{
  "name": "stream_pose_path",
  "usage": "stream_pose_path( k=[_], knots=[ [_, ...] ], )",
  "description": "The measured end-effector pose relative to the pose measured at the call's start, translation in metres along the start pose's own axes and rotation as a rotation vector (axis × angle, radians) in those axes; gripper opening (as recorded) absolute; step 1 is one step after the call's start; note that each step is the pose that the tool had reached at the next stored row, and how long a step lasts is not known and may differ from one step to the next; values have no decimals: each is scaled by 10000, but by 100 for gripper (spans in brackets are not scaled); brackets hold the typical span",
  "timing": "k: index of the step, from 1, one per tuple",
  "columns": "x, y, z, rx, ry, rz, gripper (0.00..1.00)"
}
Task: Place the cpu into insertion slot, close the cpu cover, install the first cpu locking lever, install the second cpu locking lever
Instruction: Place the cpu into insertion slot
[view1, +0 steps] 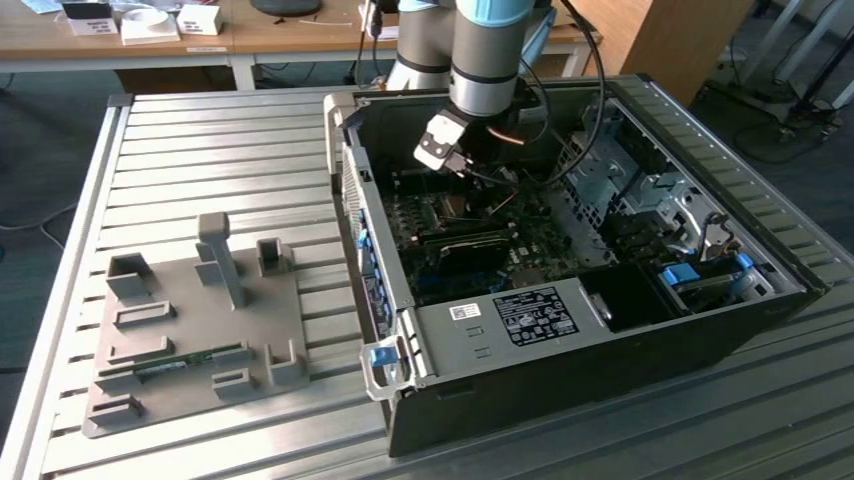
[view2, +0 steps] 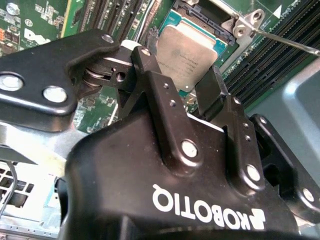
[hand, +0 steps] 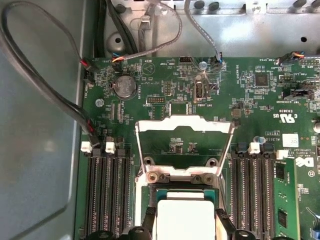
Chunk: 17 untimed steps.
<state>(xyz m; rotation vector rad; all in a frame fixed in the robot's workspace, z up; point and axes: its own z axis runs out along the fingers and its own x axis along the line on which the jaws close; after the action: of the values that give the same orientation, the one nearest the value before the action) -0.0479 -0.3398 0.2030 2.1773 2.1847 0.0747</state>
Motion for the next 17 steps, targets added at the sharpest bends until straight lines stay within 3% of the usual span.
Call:
stream_pose_path(
  k=[17],
  knots=[
    [31,-2,37,-1,10,1,54]
  ],
)
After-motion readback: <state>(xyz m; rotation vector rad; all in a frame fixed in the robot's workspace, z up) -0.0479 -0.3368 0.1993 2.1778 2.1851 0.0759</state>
